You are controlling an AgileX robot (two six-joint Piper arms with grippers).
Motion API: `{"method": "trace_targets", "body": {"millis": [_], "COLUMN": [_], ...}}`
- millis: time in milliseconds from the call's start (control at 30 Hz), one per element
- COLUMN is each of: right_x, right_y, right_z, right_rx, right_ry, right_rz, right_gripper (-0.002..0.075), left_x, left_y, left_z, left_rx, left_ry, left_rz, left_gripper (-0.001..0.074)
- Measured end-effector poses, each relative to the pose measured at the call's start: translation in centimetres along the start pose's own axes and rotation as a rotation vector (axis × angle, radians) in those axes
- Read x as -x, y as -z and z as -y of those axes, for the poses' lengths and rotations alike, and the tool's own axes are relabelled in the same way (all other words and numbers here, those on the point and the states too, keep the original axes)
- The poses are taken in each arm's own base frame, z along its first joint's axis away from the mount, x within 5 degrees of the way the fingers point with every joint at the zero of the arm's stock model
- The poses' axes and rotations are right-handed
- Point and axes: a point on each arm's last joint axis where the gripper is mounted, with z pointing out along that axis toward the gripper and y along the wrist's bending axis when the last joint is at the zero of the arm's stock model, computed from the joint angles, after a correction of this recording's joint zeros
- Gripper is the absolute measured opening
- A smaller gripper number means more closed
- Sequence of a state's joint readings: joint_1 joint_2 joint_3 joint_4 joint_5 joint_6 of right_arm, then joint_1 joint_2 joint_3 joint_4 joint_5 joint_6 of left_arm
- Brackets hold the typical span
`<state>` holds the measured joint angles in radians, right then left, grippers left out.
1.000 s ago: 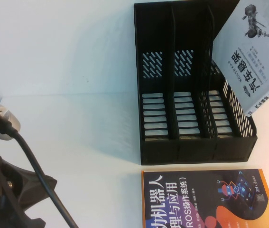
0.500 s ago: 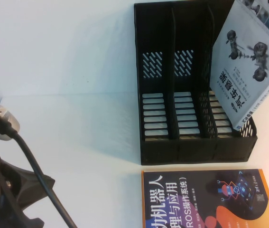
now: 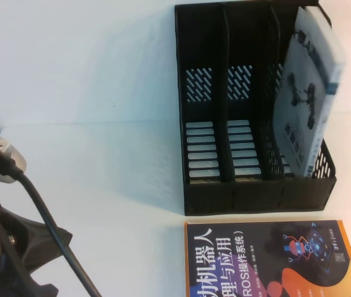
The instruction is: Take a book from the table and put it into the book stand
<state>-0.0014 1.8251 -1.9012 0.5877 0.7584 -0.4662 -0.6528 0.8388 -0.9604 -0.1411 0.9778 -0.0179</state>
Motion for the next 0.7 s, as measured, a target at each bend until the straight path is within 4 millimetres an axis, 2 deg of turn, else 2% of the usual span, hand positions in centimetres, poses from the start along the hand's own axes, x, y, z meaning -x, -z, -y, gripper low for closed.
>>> {"method": "trace_targets", "body": {"millis": [100, 200, 300, 400, 467, 567, 700], "right_x": [0.4, 1.1, 2.0, 2.4, 2.4, 2.1, 1.2], "right_y": [0.5, 1.7, 4.1, 7.1, 9.3, 11.9, 14.3], "right_z": [-0.3, -0.8, -1.8, -2.8, -3.3, -3.8, -3.9], "right_rx": [0.003, 0.001, -0.013, -0.06, -0.103, -0.179, -0.266], "right_ry": [-0.004, 0.004, 0.041, 0.116, 0.153, 0.18, 0.189], "right_rz": [0.031, 0.071, 0.111, 0.1, 0.071, 0.012, -0.089], "right_gripper": [0.0421, 0.0411, 0.0318, 0.0142, 0.0063, 0.0021, 0.0008], "left_x": [0.0, 0.0, 0.0, 0.0, 0.1, 0.4, 0.7], "left_y": [0.0, 0.0, 0.0, -0.3, -0.7, -1.9, -3.5], "left_z": [0.0, 0.0, 0.1, 0.4, 0.6, 0.8, 0.7], "left_rx": [0.0, 0.0, -0.01, -0.043, -0.067, -0.095, -0.095], "left_ry": [0.0, 0.0, 0.007, 0.029, 0.046, 0.058, 0.06], "left_rz": [0.0, 0.0, -0.001, -0.019, -0.037, -0.079, -0.135], "left_gripper": [-0.0003, -0.0003, -0.0003, -0.0003, -0.0003, -0.0003, -0.0003]}}
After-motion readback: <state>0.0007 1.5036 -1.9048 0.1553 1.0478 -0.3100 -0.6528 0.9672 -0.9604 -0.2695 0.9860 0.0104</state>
